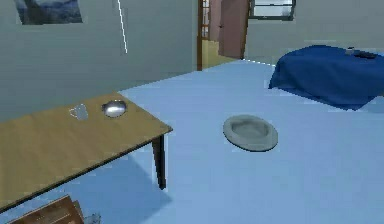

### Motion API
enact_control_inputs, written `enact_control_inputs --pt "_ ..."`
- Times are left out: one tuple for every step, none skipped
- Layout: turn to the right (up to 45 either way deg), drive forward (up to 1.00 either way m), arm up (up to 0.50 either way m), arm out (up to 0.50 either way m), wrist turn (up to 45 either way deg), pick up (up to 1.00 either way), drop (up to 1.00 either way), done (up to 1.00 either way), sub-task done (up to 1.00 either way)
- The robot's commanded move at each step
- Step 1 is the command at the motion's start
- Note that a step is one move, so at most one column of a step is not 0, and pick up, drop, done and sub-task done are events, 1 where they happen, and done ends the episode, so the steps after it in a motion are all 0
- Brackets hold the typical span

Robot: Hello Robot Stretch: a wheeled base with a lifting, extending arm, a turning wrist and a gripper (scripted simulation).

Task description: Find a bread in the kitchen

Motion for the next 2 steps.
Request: enact_control_inputs --pt "39.0 0.0 0.0 0.0 0.0 0.0 0.0 0.0 0.0" --pt "0.0 1.0 0.0 0.0 0.0 0.0 0.0 0.0 0.0"
